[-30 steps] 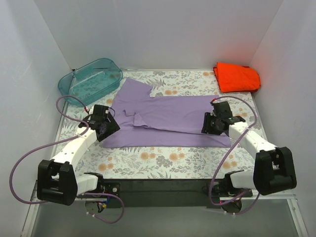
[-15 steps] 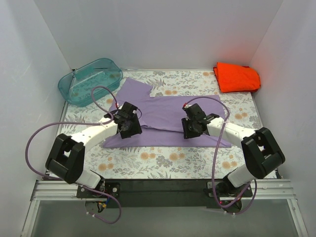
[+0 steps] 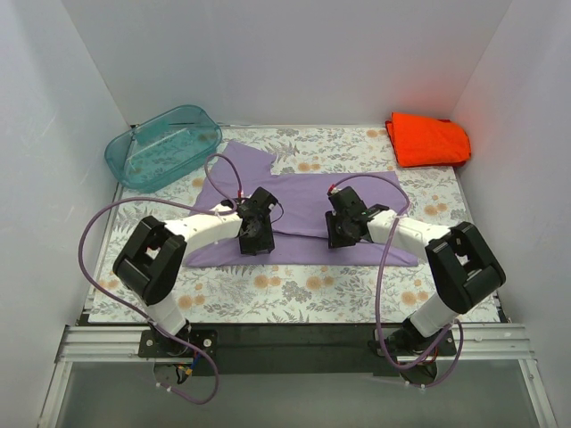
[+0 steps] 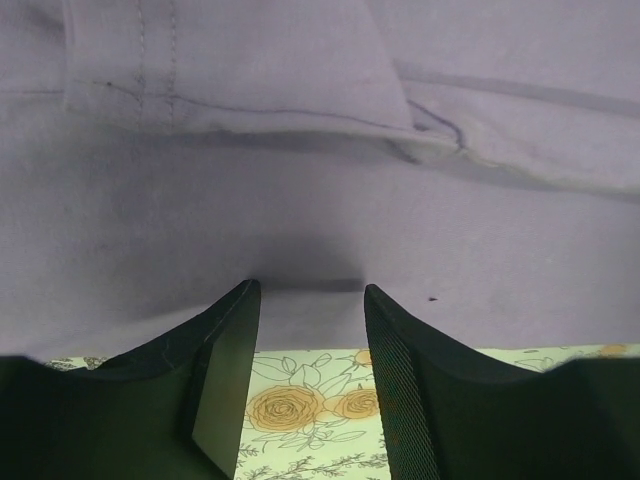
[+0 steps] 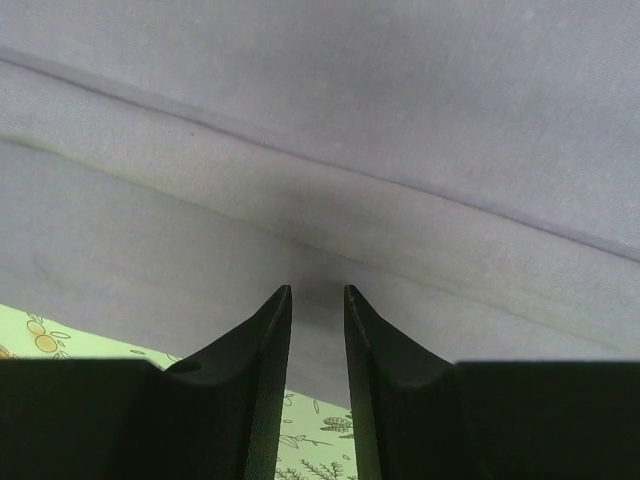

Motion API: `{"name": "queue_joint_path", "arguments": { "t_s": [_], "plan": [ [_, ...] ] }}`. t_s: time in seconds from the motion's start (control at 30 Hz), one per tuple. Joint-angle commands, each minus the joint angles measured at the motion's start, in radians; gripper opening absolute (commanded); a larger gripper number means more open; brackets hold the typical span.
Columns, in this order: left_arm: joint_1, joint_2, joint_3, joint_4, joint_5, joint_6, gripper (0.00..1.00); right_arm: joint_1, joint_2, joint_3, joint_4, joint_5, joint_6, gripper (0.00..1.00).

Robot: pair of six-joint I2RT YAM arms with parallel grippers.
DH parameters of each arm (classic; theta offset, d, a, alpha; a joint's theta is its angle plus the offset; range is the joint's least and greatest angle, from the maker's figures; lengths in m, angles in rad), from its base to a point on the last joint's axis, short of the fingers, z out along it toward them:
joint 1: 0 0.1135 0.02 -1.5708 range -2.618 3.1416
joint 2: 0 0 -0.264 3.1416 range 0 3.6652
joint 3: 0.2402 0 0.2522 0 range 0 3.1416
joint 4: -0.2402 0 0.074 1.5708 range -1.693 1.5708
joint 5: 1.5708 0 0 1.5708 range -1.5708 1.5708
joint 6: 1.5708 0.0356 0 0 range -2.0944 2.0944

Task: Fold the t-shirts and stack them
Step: Fold the tshirt

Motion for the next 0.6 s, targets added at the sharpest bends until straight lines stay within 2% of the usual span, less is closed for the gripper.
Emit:
{"name": "queue_joint_path", "arguments": {
  "t_s": [0.0, 0.57],
  "plan": [
    [-0.011, -0.001, 0.019, -0.045, 0.000, -0.010, 0.44, 0.004, 0.014, 0.042, 0.032, 0.027, 0.018, 0.34],
    [-0.031, -0.003, -0.030, -0.086, -0.008, -0.001, 0.43, 0.001, 0.086, 0.119, 0.031, 0.139, -0.031, 0.35]
  ]
}}
